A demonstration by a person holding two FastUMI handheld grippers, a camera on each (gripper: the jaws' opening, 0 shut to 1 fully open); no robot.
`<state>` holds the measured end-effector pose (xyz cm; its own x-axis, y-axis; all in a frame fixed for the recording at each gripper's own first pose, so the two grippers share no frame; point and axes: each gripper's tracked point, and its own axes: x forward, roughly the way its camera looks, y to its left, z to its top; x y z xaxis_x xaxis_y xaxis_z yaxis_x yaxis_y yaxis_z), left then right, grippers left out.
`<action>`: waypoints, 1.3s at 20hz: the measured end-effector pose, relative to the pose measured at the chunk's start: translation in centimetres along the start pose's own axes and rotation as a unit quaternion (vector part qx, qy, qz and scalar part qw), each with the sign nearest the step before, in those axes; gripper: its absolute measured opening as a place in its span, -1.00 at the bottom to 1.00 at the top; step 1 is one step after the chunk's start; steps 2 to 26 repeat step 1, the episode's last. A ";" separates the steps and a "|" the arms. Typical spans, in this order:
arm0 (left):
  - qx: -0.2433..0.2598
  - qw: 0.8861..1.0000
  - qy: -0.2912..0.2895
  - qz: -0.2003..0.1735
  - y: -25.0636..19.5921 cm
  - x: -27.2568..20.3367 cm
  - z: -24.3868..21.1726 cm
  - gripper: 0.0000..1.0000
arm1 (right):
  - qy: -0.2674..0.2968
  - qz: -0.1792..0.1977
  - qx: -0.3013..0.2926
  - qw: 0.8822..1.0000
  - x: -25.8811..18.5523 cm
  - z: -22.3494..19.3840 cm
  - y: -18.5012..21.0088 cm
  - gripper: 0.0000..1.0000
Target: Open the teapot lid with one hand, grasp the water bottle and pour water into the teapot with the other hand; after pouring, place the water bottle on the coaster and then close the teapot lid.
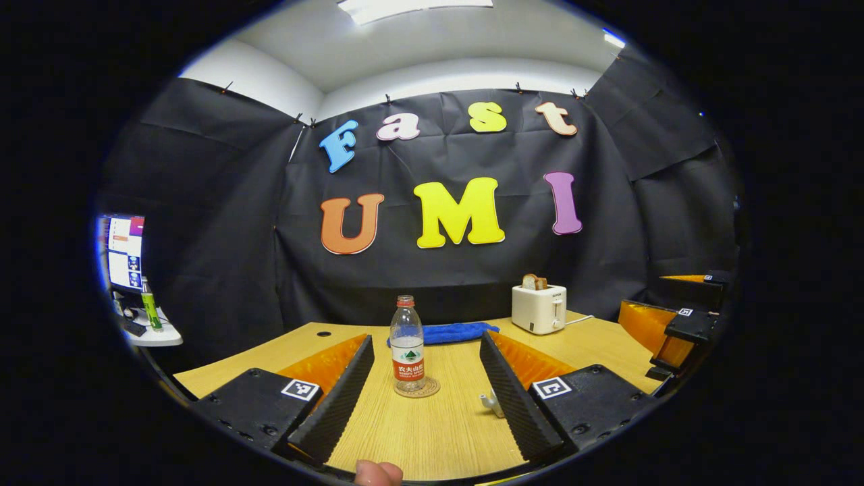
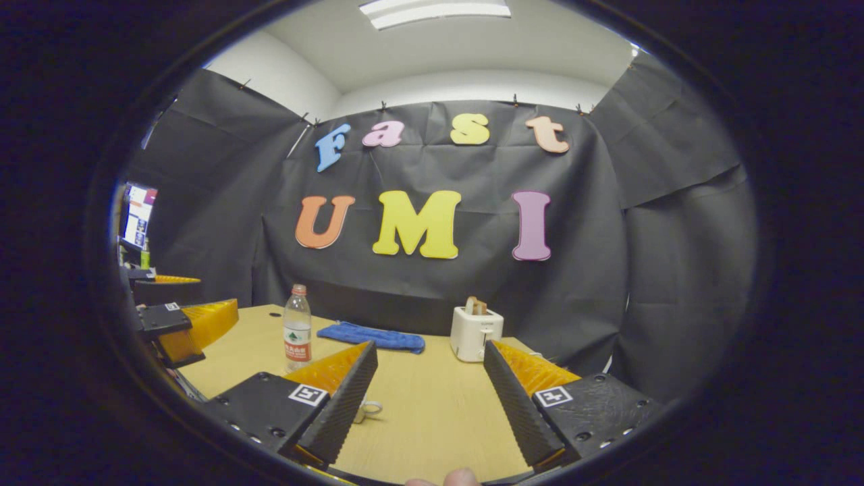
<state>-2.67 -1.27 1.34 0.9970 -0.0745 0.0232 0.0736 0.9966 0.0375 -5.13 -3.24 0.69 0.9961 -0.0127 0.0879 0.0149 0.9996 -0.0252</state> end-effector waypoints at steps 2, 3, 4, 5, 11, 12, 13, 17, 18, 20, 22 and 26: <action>-0.001 1.000 0.002 0.002 0.2 0.0 -0.1 0.96 | 0.002 0.002 0.004 1.000 0.0 0.0 0.4 0.91; -0.001 1.000 0.002 0.002 0.2 0.0 -0.1 0.96 | 0.002 0.002 0.004 1.000 0.0 0.0 0.4 0.91; -0.001 1.000 0.002 0.002 0.2 0.0 -0.1 0.96 | 0.002 0.002 0.004 1.000 0.0 0.0 0.4 0.91; -0.001 1.000 0.002 0.002 0.2 0.0 -0.1 0.96 | 0.002 0.002 0.004 1.000 0.0 0.0 0.4 0.91; -0.001 1.000 0.002 0.002 0.2 0.0 -0.1 0.96 | 0.002 0.002 0.004 1.000 0.0 0.0 0.4 0.91; -0.001 1.000 0.002 0.002 0.2 0.0 -0.1 0.96 | 0.002 0.002 0.004 1.000 0.0 0.0 0.4 0.91; -0.001 1.000 0.002 0.002 0.2 0.0 -0.1 0.96 | 0.002 0.002 0.004 1.000 0.0 0.0 0.4 0.91; -0.001 1.000 0.002 0.002 0.2 0.0 -0.1 0.96 | 0.002 0.002 0.004 1.000 0.0 0.0 0.4 0.91; -0.001 1.000 0.002 0.002 0.2 0.0 -0.1 0.96 | 0.002 0.002 0.004 1.000 0.0 0.0 0.4 0.91; -0.001 1.000 0.002 0.002 0.2 0.0 -0.1 0.96 | 0.002 0.002 0.004 1.000 0.0 0.0 0.4 0.91; -0.001 1.000 0.002 0.002 0.2 0.0 -0.1 0.96 | 0.002 0.002 0.004 1.000 0.0 0.0 0.4 0.91; -0.001 1.000 0.002 0.002 0.2 0.0 -0.1 0.96 | 0.002 0.002 0.004 1.000 0.0 0.0 0.4 0.91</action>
